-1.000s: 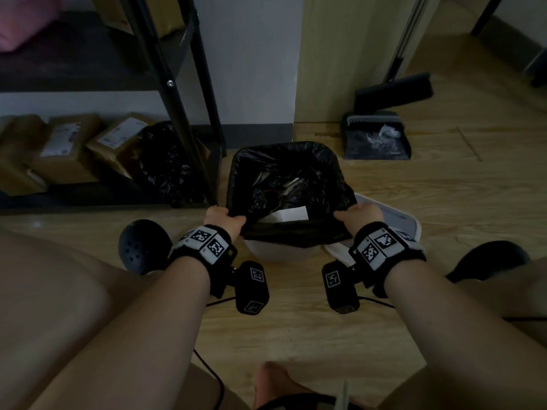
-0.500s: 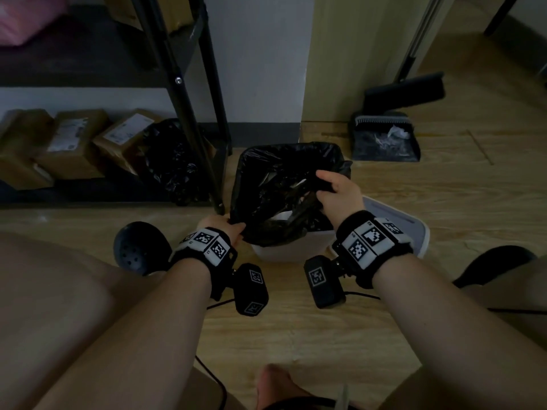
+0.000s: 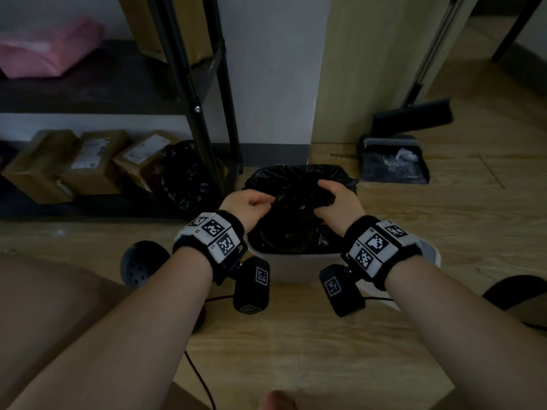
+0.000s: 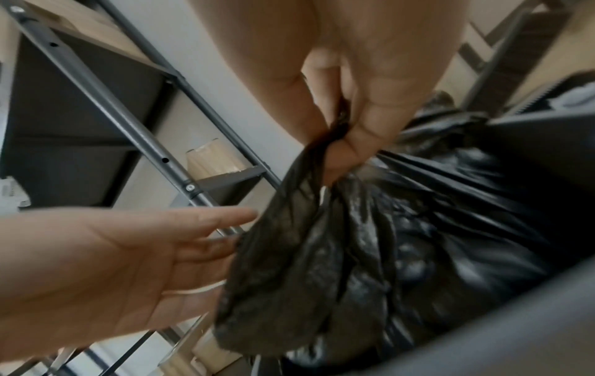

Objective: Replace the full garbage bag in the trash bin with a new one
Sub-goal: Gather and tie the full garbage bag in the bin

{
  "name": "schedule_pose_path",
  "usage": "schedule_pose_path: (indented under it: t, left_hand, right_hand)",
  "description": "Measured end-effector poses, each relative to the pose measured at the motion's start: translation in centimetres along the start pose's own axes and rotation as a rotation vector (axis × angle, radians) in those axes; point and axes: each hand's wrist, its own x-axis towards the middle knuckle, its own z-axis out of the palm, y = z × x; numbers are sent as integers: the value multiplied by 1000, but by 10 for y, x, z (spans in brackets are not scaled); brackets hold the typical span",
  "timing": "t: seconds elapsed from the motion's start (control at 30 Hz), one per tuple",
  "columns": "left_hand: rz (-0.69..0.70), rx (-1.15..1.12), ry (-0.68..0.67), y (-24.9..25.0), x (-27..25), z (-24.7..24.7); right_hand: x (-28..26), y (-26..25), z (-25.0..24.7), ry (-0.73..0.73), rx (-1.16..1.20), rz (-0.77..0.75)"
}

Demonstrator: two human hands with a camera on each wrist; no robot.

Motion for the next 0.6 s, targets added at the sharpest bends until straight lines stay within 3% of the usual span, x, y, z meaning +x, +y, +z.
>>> schedule_pose_path:
  t: [0.13, 0.3, 0.47, 0.6]
  left_hand:
    - [-1, 228, 0, 9, 21, -13]
    - [-193, 368, -21, -2, 56, -20]
    - [-335, 260, -81, -17, 79, -13]
    - [-314, 122, -117, -20, 92, -14]
  right_hand:
    - [13, -14, -9, 11, -22, -74]
    - [31, -18, -14, -22, -19, -108]
    - [44, -10, -3, -109, -77, -118]
    - [51, -8, 8, -135, -124, -110]
